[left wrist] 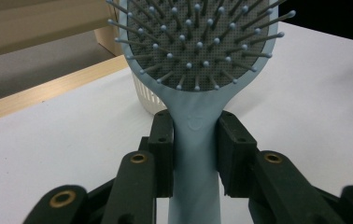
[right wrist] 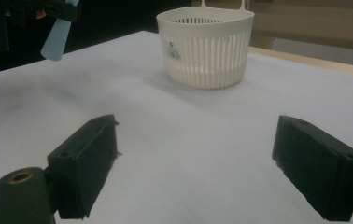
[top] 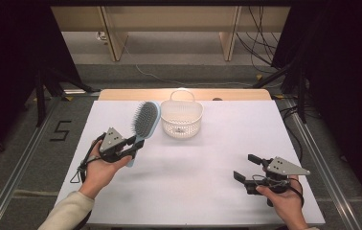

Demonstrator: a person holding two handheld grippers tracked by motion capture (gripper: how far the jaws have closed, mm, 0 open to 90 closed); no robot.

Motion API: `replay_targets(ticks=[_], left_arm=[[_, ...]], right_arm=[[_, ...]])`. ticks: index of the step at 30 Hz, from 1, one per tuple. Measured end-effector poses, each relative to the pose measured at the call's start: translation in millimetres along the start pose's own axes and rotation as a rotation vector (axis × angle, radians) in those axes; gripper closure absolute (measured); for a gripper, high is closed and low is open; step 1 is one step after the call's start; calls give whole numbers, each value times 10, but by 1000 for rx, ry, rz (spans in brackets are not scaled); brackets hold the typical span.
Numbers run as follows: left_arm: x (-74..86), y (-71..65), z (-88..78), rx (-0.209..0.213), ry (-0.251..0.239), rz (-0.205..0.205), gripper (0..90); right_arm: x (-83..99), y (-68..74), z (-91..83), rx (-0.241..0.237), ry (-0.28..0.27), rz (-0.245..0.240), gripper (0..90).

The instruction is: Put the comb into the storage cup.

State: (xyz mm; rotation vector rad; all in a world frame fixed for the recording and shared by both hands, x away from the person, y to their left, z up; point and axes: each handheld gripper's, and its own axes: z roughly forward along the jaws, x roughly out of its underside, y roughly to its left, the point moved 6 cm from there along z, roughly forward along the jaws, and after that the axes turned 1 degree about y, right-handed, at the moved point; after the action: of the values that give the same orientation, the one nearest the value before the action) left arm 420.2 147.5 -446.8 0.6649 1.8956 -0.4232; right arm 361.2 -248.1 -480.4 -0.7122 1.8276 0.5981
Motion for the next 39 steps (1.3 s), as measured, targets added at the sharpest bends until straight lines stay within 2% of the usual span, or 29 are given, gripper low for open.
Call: replay_targets(ticks=[3,19,39], left_arm=[[-22,-15,13,6,-1,-7,696],[-99,-39,68,-4,-12,13,696],[-189,-68,142,-12,-36,-5,695]], right_arm=[[1,-1,-1,1,1,-1,149],[0,1,1,-2,-1,-3,149],[0,0,0,-1,-1,-2,148]])
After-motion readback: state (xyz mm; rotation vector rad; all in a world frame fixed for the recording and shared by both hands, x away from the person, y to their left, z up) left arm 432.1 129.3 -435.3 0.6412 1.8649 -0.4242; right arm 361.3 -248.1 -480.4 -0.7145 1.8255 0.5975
